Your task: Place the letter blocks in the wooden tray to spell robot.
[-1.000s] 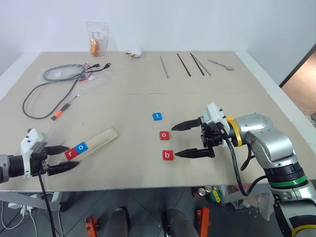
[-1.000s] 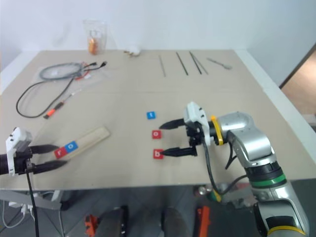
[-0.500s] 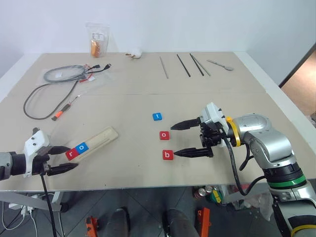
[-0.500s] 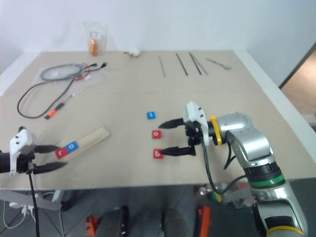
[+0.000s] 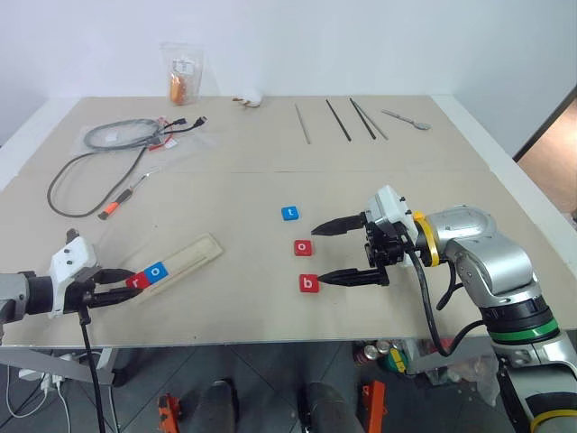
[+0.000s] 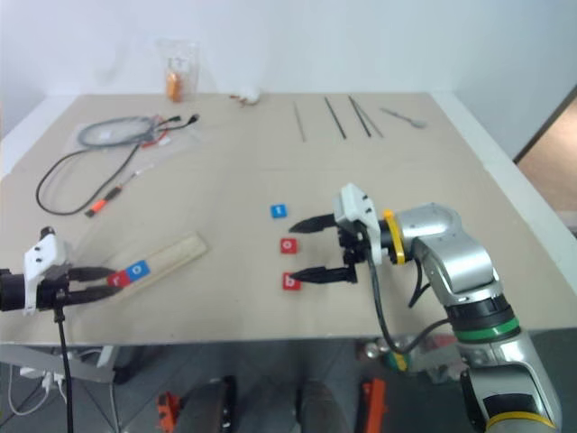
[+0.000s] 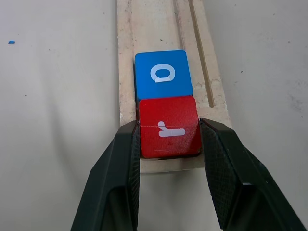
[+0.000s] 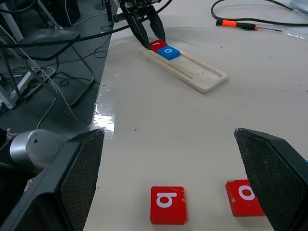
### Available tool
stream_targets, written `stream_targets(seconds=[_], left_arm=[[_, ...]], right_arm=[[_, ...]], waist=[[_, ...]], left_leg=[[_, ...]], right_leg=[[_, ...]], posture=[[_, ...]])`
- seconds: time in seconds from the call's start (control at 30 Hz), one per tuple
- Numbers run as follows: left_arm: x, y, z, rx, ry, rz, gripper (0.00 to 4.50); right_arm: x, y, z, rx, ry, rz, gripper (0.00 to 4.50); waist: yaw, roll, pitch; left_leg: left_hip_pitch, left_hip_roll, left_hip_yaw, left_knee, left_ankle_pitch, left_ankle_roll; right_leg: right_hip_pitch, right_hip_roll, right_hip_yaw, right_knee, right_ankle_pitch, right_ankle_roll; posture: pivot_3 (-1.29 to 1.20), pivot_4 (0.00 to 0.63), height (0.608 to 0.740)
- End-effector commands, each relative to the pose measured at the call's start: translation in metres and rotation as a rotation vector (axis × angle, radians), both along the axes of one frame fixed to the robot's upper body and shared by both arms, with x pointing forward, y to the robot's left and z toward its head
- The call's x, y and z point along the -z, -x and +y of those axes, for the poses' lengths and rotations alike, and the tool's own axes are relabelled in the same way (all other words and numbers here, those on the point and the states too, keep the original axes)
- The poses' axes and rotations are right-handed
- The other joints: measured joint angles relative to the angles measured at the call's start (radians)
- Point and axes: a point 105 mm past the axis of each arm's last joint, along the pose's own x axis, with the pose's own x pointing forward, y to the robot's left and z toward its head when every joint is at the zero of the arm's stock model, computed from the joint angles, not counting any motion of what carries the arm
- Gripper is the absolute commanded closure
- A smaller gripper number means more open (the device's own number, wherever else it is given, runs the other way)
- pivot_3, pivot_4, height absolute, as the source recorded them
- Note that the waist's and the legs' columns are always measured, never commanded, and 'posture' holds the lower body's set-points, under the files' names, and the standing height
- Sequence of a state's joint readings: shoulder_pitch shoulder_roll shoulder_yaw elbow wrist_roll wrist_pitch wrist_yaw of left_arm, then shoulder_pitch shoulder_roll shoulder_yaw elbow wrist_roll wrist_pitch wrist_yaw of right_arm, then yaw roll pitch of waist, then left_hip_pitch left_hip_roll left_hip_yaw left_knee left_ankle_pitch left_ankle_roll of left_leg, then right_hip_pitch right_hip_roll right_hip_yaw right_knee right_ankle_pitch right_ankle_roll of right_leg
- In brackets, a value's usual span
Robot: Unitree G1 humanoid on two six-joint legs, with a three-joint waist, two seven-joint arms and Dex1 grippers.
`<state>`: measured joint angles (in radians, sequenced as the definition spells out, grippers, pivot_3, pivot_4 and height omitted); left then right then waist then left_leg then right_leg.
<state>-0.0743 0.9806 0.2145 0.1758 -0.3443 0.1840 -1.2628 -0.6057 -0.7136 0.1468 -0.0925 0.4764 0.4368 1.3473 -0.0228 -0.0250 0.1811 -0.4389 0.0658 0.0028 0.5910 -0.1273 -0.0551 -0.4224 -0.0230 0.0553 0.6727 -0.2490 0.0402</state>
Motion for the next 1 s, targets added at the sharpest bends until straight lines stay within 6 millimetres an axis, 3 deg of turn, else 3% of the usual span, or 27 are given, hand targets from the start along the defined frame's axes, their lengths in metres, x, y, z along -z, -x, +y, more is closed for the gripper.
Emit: stream_targets(seconds=[0.03,0.13,0.2,0.3,0.43,0.7,1.0], left_arm=[[0.014,0.003,-0.007,0.007,0.024,0.056,3.22],[0.009,-0.006,-0.005,-0.042,0.057,0.037,3.22],[0.003,-0.009,-0.005,-0.057,0.105,0.045,2.19],[-0.005,-0.012,-0.008,-0.052,0.138,0.042,1.11],[-0.001,-0.007,-0.005,-0.031,0.095,0.067,0.03],[-0.002,0.009,-0.009,0.033,0.09,0.158,0.03],[0.012,0.018,-0.004,0.078,-0.08,0.183,0.03]], right_arm=[[-0.017,-0.001,-0.004,0.006,-0.017,-0.066,0.0],[-0.017,-0.001,-0.004,0.009,-0.016,-0.068,0.0],[-0.017,-0.002,-0.005,0.011,-0.016,-0.068,0.0],[-0.017,-0.002,-0.005,0.012,-0.013,-0.071,0.0],[-0.018,-0.002,-0.004,0.011,-0.014,-0.074,0.0],[-0.02,-0.003,-0.004,0.011,-0.019,-0.079,0.0],[-0.023,-0.005,-0.003,0.01,-0.027,-0.084,0.0]], waist=[[0.001,0.0,0.0],[0.001,0.0,0.0],[0.001,0.0,0.0],[0.0,0.0,0.0],[0.0,-0.001,0.0],[-0.003,-0.001,0.0],[-0.005,-0.001,0.0]], left_leg=[[0.0,0.0,0.0,0.0,0.0,0.0],[0.0,0.0,0.0,0.001,0.0,0.0],[0.0,0.0,0.0,0.001,0.0,0.0],[0.0,0.0,0.0,0.002,0.0,0.0],[0.0,0.0,0.0,0.002,0.0,0.0],[0.0,0.0,0.0,0.002,0.0,0.0],[0.0,0.0,0.0,0.002,0.0,0.0]], right_leg=[[0.0,0.0,0.0,0.0,0.0,0.0],[0.0,0.0,0.0,0.0,0.0,0.0],[0.0,0.0,0.0,0.0,0.0,0.001],[0.0,0.001,0.0,0.002,0.001,0.001],[-0.001,0.001,0.0,0.004,0.001,0.001],[-0.002,0.001,0.0,0.004,0.0,0.0],[-0.002,0.001,0.001,0.004,0.0,0.0]], posture=[[0.0,0.15,0.74],[0.0,0.15,0.74],[0.0,0.15,0.74],[0.0,0.15,0.74],[0.0,0.15,0.74],[0.0,0.15,0.74],[0.0,0.15,0.74]])
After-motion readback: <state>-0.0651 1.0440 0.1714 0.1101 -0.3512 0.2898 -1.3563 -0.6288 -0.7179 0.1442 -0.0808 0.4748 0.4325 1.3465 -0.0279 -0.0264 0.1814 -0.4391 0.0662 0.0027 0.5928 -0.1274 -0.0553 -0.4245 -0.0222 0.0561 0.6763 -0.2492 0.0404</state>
